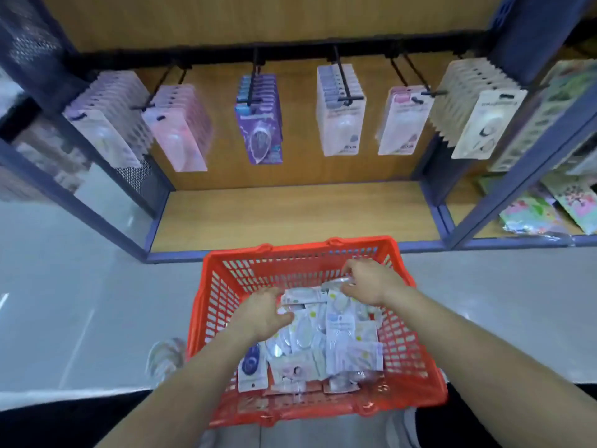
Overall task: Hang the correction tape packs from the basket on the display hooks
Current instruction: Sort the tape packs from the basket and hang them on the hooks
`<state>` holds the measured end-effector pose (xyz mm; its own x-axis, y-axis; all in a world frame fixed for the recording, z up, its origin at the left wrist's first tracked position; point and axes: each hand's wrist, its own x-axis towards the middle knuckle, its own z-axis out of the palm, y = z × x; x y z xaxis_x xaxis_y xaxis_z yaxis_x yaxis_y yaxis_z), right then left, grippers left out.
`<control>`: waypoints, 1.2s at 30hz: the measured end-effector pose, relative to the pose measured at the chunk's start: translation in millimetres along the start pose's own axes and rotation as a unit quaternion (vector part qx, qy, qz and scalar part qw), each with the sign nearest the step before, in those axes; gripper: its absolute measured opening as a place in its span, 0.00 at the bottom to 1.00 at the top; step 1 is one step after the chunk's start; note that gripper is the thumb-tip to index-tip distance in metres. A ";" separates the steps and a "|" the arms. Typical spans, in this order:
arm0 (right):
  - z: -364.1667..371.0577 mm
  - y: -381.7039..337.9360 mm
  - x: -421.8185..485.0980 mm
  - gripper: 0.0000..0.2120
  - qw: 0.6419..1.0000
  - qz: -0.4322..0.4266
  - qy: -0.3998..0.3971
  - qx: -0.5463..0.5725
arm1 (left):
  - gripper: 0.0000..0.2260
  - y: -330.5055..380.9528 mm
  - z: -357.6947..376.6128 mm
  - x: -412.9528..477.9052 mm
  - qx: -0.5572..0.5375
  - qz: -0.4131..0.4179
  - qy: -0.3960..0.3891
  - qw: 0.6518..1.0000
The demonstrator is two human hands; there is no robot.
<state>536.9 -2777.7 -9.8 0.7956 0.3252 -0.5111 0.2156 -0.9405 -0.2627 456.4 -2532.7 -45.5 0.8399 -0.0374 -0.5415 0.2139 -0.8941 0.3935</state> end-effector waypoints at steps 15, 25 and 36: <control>174.7 64.8 45.6 0.27 0.974 0.088 -0.078 0.191 | 0.34 -41.2 127.4 70.4 -0.189 -0.120 0.008 0.975; 173.7 56.4 48.3 0.14 0.957 0.091 -0.068 0.268 | 0.20 -59.1 129.1 85.6 -0.184 -0.159 0.040 0.969; 164.8 39.5 53.9 0.16 0.872 0.091 -0.009 0.480 | 0.17 -63.3 124.8 80.2 -0.369 -0.116 0.024 0.922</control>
<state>495.0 -2781.0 -182.6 0.7567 0.1881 -0.6262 -0.4943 -0.4624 -0.7361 447.9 -2534.7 -206.5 0.7459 0.1521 -0.6485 0.6571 -0.3270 0.6792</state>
